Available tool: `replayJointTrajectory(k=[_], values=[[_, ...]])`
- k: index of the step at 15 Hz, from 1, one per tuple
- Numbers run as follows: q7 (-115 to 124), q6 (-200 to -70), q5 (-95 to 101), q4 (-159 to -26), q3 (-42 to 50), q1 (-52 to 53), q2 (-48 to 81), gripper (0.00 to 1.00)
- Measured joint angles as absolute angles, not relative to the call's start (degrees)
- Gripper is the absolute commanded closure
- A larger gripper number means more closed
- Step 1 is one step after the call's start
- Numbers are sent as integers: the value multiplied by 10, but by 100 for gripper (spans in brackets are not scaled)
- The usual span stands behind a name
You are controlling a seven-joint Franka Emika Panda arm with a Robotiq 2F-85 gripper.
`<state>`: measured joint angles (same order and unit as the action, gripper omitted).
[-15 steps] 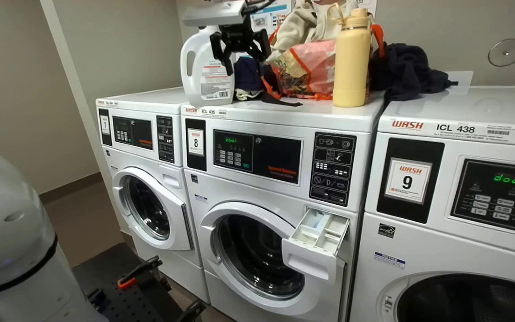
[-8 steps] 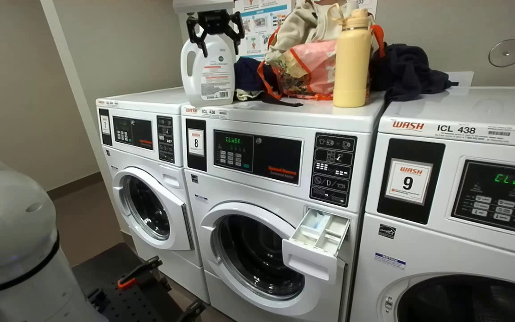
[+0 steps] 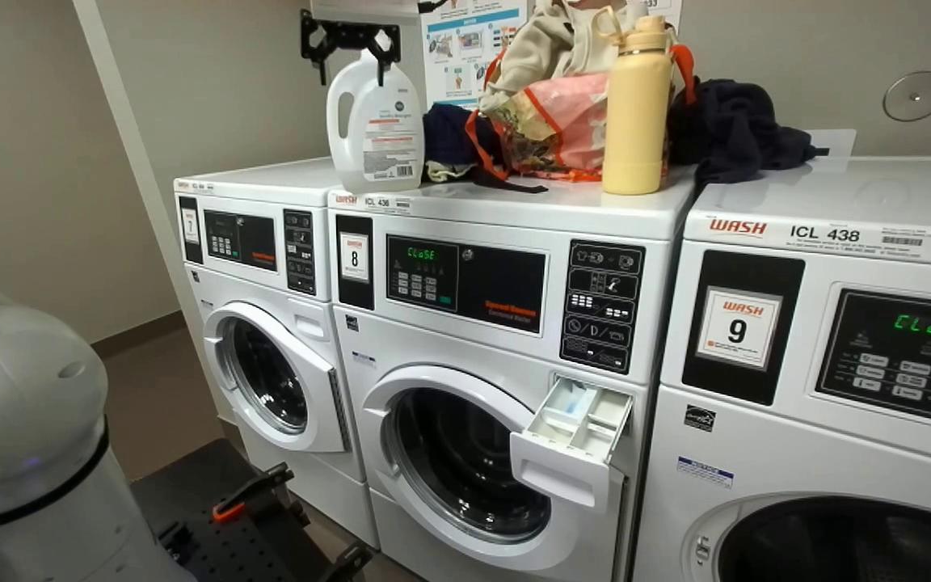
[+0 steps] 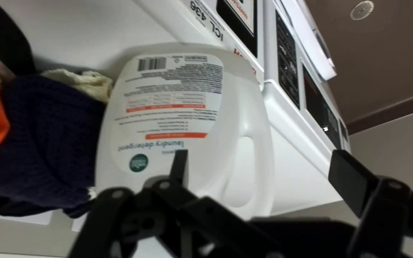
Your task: Pour some liquid from the white container into the washing machine soap chamber
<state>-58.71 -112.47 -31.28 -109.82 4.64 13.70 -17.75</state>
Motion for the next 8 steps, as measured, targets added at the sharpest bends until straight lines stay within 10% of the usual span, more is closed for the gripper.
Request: replayJointTrajectory(k=[8], values=[[-640, -1014, -377, -1068, 22, 140, -157, 0]])
